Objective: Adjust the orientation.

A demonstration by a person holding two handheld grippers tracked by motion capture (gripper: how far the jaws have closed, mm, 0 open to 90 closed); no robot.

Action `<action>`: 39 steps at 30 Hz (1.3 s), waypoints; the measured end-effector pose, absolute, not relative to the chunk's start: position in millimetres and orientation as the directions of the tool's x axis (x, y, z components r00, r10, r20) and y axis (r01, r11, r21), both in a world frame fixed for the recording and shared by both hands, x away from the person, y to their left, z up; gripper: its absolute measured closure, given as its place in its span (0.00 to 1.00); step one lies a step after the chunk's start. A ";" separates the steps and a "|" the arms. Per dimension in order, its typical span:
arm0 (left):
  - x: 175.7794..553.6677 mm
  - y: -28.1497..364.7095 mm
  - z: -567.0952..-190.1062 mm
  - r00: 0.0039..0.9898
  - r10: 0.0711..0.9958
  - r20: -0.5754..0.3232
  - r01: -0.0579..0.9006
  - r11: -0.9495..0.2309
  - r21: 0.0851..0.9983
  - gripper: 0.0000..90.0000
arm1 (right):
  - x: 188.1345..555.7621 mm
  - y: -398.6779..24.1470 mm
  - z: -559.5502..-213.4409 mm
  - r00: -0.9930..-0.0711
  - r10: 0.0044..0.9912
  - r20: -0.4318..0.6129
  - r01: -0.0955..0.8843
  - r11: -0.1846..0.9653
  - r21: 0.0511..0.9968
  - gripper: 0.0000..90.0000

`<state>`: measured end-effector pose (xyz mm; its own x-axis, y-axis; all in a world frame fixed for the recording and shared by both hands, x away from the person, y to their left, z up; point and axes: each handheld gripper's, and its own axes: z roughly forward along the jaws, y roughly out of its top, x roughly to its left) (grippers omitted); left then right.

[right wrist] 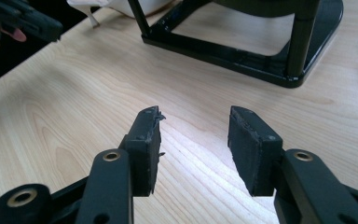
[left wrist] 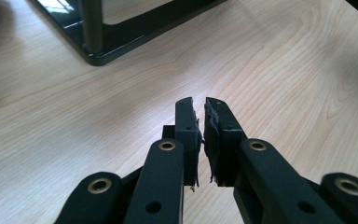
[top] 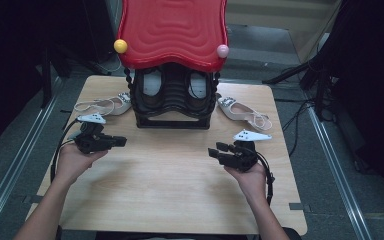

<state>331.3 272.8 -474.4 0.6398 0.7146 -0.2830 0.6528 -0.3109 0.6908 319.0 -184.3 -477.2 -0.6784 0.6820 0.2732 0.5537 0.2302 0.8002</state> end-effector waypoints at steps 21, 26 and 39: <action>342.4 336.4 -488.9 0.528 0.804 -0.273 0.696 -0.226 0.681 0.98 | 320.8 -184.4 -483.5 -0.666 0.694 0.274 0.581 0.252 0.774 0.60; 346.4 353.5 -493.9 0.498 0.825 -0.267 0.705 -0.205 0.680 0.98 | 320.7 -183.5 -484.3 -0.668 0.694 0.270 0.582 0.260 0.771 0.60; 362.8 396.6 -511.7 0.388 0.889 -0.244 0.729 -0.134 0.671 0.98 | 321.6 -183.3 -486.1 -0.652 0.707 0.274 0.595 0.252 0.763 0.58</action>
